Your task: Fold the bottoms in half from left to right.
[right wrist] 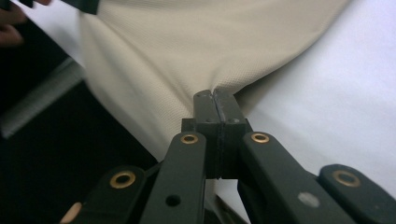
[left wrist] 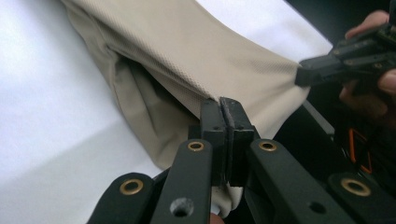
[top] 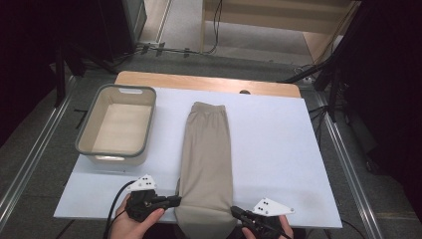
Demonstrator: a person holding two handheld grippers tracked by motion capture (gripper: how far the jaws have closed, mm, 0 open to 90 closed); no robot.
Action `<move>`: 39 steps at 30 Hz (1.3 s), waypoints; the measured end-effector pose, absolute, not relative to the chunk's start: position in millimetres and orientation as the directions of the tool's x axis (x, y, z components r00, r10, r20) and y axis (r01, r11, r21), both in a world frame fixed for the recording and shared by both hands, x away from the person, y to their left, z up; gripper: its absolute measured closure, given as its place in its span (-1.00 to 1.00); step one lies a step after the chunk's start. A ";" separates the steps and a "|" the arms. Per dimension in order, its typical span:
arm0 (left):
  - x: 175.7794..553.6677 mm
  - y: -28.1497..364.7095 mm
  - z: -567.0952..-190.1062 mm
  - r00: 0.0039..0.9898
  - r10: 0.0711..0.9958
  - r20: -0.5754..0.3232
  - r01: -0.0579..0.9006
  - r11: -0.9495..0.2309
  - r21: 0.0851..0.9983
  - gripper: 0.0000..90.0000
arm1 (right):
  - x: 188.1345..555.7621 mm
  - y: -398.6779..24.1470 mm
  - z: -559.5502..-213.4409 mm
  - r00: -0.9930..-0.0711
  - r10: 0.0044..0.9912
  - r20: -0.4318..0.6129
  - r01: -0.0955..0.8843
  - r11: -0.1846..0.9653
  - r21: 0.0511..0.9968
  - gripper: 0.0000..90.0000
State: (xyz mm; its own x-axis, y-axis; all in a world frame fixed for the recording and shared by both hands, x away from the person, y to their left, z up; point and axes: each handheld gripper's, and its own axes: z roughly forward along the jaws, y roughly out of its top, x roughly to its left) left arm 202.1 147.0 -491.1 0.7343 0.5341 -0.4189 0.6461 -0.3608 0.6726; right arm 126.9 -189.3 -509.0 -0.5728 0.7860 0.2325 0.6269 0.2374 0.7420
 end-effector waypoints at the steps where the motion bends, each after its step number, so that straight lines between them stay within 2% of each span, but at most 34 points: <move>1: 199.6 144.0 -498.1 0.732 0.599 -0.324 0.624 -0.398 0.673 0.86 | 128.2 -188.9 -511.4 -0.566 0.793 0.224 0.633 0.244 0.734 0.55; 3: 197.5 144.0 -499.7 0.726 0.621 -0.294 0.613 -0.391 0.687 0.50 | 130.4 -188.1 -516.1 -0.564 0.801 0.200 0.630 0.262 0.731 0.25; 6: 194.9 144.1 -497.4 0.700 0.674 -0.236 0.601 -0.377 0.705 0.13 | 132.7 -191.3 -517.5 -0.548 0.809 0.213 0.630 0.232 0.741 0.15; 9: 194.4 142.2 -501.2 0.690 0.688 -0.223 0.612 -0.390 0.689 -0.03 | 138.2 -189.9 -520.3 -0.540 0.816 0.209 0.626 0.223 0.747 0.14; 11: 192.6 138.7 -504.7 0.699 0.683 -0.211 0.604 -0.407 0.685 -0.03 | 142.1 -184.6 -524.7 -0.534 0.823 0.196 0.628 0.230 0.744 0.15; 13: 190.7 135.2 -503.9 0.709 0.679 -0.189 0.591 -0.427 0.684 0.08 | 144.4 -179.5 -527.1 -0.536 0.826 0.172 0.610 0.238 0.755 0.21; 15: 188.8 132.3 -505.2 0.724 0.664 -0.185 0.580 -0.442 0.684 0.37 | 144.9 -174.4 -527.9 -0.542 0.826 0.152 0.597 0.252 0.762 0.36; 17: 187.2 130.0 -504.9 0.732 0.665 -0.152 0.564 -0.465 0.683 0.59 | 143.8 -170.7 -528.5 -0.538 0.835 0.113 0.582 0.272 0.766 0.56; 19: 187.9 129.7 -504.4 0.746 0.638 -0.190 0.575 -0.473 0.668 0.91 | 143.9 -170.2 -528.2 -0.547 0.824 0.145 0.596 0.262 0.759 0.84; 21: 187.9 130.4 -503.2 0.755 0.628 -0.190 0.572 -0.488 0.659 0.98 | 143.4 -170.5 -527.8 -0.554 0.814 0.176 0.609 0.253 0.751 0.94; 27: 185.8 134.5 -503.7 0.768 0.599 -0.226 0.573 -0.485 0.661 0.97 | 140.1 -173.9 -525.1 -0.574 0.797 0.186 0.615 0.270 0.741 0.93; 28: 186.6 135.7 -502.6 0.780 0.582 -0.231 0.556 -0.473 0.684 0.86 | 138.3 -178.7 -523.7 -0.599 0.782 0.173 0.578 0.273 0.769 0.70; 30: 187.6 136.5 -501.5 0.781 0.577 -0.240 0.552 -0.456 0.698 0.45 | 137.9 -184.2 -520.1 -0.610 0.778 0.151 0.538 0.267 0.799 0.29; 32: 188.1 136.6 -498.1 0.790 0.566 -0.237 0.533 -0.440 0.723 0.13 | 138.4 -193.1 -516.7 -0.616 0.776 0.133 0.497 0.252 0.830 0.08; 33: 188.2 136.4 -495.8 0.794 0.559 -0.239 0.525 -0.432 0.734 -0.01 | 139.4 -198.0 -515.3 -0.619 0.775 0.123 0.476 0.246 0.844 -0.01; 36: 189.5 135.5 -488.3 0.803 0.554 -0.220 0.496 -0.415 0.762 -0.30 | 143.2 -214.5 -509.3 -0.597 0.789 0.144 0.469 0.197 0.861 -0.05; 39: 194.7 136.4 -480.1 0.808 0.541 -0.234 0.484 -0.383 0.787 -0.48 | 147.0 -229.3 -500.8 -0.560 0.811 0.170 0.490 0.159 0.857 -0.20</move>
State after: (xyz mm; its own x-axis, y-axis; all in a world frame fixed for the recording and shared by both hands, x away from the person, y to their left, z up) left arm 194.7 136.4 -480.1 0.8080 0.5407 -0.2343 0.4843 -0.3829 0.7867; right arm 147.0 -229.3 -500.8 -0.5600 0.8109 0.1696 0.4900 0.1592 0.8570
